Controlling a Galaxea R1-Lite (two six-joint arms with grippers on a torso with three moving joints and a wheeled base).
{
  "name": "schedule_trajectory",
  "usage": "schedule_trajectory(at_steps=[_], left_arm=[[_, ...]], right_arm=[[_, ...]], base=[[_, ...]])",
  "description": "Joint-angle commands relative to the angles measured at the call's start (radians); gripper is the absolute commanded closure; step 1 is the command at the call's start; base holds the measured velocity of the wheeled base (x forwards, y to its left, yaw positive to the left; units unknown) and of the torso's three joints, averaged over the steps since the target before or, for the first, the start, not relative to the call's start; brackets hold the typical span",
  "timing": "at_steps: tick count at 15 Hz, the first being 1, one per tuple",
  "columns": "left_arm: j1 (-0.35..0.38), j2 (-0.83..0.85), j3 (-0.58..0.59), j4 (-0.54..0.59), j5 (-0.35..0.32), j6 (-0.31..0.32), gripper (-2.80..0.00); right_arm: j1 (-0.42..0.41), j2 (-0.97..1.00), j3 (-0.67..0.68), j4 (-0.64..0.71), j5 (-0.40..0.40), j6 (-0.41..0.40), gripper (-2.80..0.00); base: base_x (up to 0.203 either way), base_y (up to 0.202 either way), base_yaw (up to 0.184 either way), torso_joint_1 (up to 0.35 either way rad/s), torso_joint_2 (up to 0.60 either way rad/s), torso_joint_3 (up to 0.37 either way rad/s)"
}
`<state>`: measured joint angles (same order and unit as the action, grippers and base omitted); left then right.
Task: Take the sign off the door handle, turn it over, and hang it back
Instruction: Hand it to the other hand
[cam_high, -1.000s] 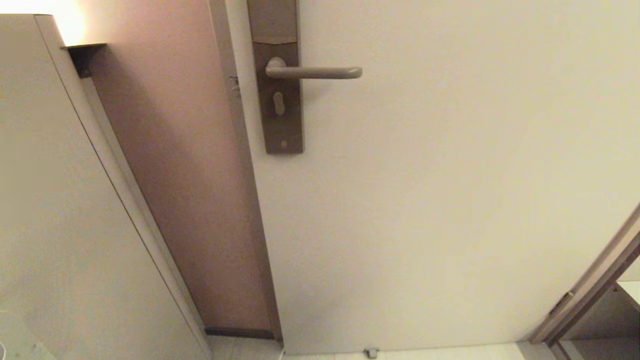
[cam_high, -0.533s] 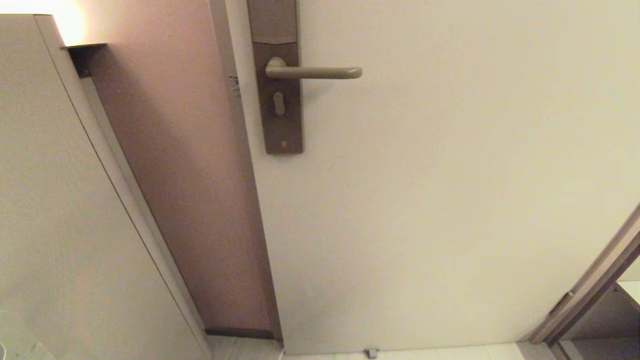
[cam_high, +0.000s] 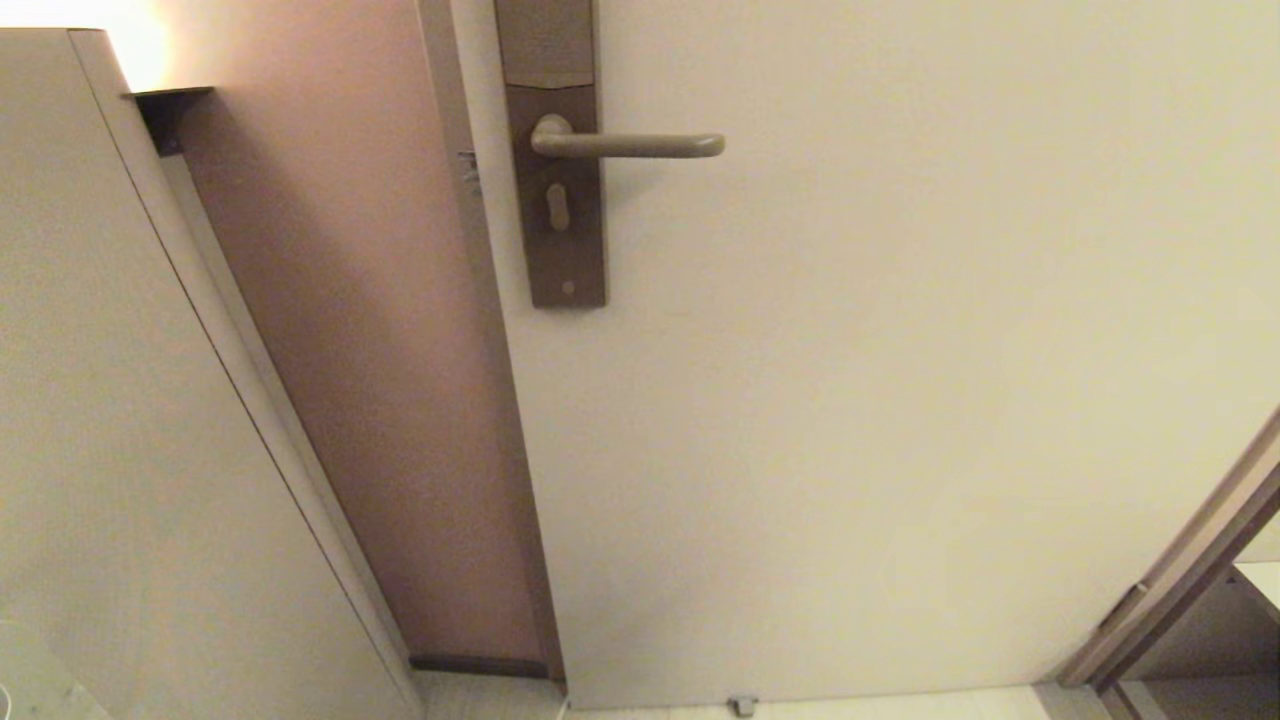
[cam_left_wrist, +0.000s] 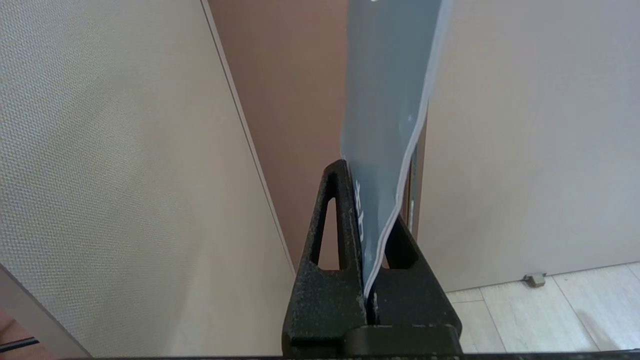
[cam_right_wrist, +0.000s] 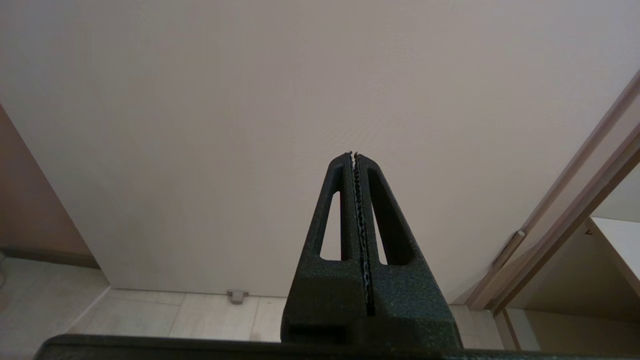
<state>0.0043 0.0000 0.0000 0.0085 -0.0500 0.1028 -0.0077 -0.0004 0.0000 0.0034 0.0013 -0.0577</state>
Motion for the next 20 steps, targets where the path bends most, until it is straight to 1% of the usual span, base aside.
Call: schedule_trajectory(at_steps=[1,16,18,20], left_arm=[[0.0,0.002,0.0,0.001,-0.001,0.002,0.0],[0.0,0.003,0.0,-0.001,0.01,-0.002,0.0],[0.0,0.003,0.0,-0.001,0.011,-0.002,0.0],[0.0,0.002,0.0,-0.001,0.012,-0.002,0.0]], right_arm=[[0.0,0.0,0.0,0.0,0.0,-0.001,0.0],[0.0,0.0,0.0,0.0,0.0,-0.001,0.0],[0.0,0.0,0.0,0.0,0.0,-0.001,0.0],[0.0,0.0,0.0,0.0,0.0,-0.001,0.0]], base=[[0.0,0.0,0.0,0.0,0.0,0.0],[0.0,0.0,0.0,0.0,0.0,0.0],[-0.005,-0.081,-0.002,-0.003,0.0,0.007],[-0.001,-0.183,0.001,-0.003,0.01,0.0]])
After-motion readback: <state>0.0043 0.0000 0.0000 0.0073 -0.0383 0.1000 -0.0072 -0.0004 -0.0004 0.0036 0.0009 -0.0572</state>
